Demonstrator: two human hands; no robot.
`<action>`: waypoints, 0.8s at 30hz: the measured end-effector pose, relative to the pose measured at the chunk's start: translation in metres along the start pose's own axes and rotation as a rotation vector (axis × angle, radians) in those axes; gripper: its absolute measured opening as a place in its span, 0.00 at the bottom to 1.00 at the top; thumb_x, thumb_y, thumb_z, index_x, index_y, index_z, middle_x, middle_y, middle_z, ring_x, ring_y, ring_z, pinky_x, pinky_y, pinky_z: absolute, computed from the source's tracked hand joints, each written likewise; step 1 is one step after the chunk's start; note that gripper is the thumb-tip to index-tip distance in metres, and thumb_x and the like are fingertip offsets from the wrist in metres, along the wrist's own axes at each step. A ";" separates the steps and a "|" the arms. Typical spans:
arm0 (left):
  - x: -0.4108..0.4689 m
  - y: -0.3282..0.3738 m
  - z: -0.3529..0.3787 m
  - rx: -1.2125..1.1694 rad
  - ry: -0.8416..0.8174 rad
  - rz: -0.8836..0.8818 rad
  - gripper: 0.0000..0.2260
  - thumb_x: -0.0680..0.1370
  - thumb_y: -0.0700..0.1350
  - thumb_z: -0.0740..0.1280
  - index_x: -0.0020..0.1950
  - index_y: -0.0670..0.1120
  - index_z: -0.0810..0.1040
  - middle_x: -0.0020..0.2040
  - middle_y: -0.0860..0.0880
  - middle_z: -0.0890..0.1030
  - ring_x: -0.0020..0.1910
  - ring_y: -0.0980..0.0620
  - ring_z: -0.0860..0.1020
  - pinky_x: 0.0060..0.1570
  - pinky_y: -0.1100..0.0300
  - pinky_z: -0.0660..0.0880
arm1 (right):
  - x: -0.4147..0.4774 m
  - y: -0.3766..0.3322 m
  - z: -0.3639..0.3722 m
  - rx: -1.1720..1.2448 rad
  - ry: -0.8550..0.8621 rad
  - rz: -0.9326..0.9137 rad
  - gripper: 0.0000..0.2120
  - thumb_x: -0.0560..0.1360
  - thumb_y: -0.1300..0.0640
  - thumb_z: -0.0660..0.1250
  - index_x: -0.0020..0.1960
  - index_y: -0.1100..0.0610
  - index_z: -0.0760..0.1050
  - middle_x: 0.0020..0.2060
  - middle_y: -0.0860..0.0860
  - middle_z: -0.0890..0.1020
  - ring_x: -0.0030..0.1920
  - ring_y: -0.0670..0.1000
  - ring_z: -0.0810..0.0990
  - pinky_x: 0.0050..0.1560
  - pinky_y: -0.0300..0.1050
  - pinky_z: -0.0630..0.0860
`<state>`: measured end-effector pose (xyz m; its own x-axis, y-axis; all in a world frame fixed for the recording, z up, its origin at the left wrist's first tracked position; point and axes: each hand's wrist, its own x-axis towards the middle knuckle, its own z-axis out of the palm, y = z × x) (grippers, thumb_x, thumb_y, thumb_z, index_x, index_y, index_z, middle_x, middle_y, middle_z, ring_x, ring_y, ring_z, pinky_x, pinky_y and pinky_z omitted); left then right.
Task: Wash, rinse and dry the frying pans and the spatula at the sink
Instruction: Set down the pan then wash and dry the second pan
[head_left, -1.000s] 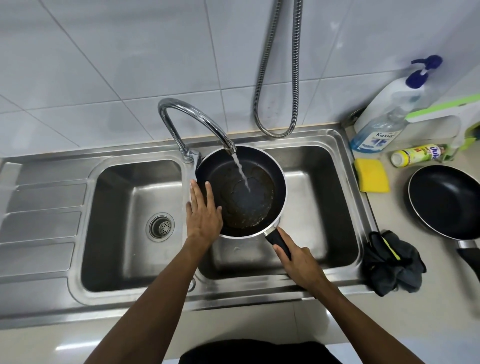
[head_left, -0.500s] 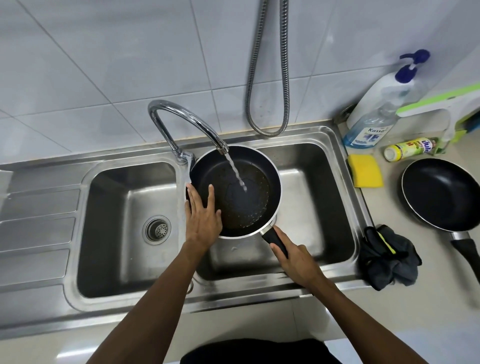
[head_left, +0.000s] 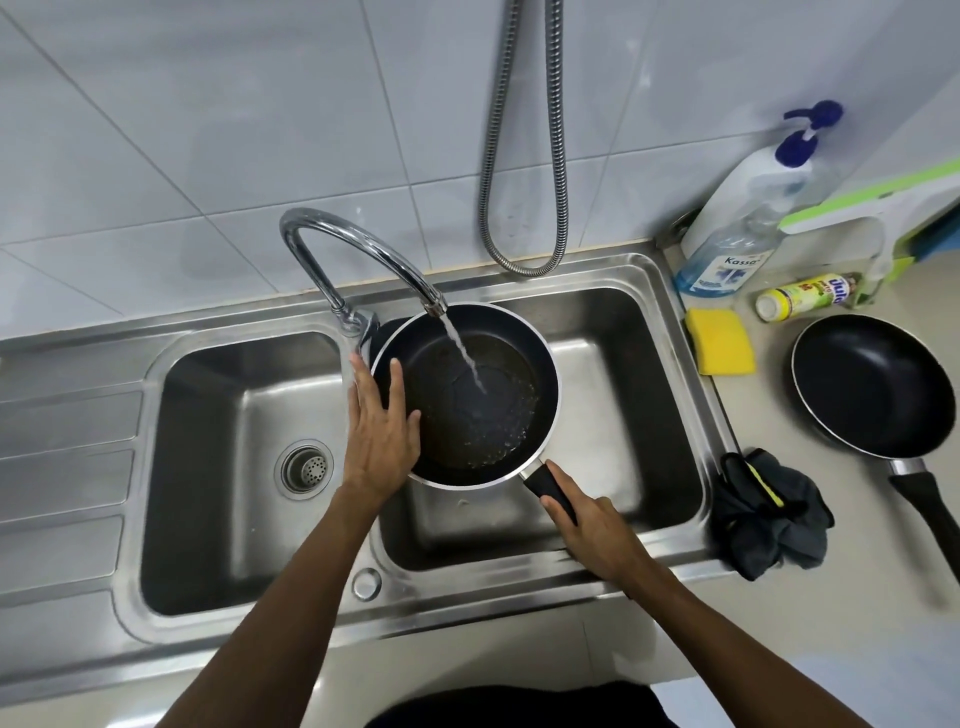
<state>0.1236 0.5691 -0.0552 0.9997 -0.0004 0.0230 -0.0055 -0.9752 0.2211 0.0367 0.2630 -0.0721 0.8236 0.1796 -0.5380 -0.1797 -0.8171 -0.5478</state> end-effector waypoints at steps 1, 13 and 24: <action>0.006 -0.001 -0.006 0.015 0.028 0.012 0.33 0.83 0.48 0.64 0.83 0.37 0.54 0.80 0.27 0.43 0.82 0.31 0.44 0.81 0.40 0.52 | 0.000 -0.001 -0.001 -0.001 0.006 0.003 0.29 0.81 0.32 0.47 0.80 0.35 0.46 0.50 0.55 0.83 0.51 0.54 0.79 0.56 0.55 0.78; 0.071 -0.002 -0.056 0.167 0.051 0.096 0.32 0.83 0.46 0.63 0.83 0.38 0.54 0.82 0.31 0.47 0.83 0.35 0.51 0.80 0.41 0.58 | -0.004 -0.005 -0.004 -0.004 0.003 0.006 0.28 0.83 0.36 0.50 0.81 0.38 0.48 0.52 0.56 0.83 0.52 0.55 0.79 0.56 0.53 0.76; -0.077 0.087 -0.018 -0.617 -0.040 -0.312 0.10 0.82 0.47 0.69 0.61 0.45 0.79 0.53 0.49 0.82 0.48 0.52 0.81 0.53 0.52 0.80 | -0.012 -0.016 -0.010 0.094 0.034 -0.022 0.26 0.82 0.35 0.51 0.79 0.35 0.53 0.42 0.49 0.81 0.46 0.56 0.80 0.49 0.50 0.76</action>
<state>0.0456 0.4882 -0.0205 0.9567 0.2398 -0.1649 0.2823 -0.6273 0.7258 0.0346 0.2684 -0.0506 0.8456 0.1769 -0.5037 -0.2093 -0.7581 -0.6176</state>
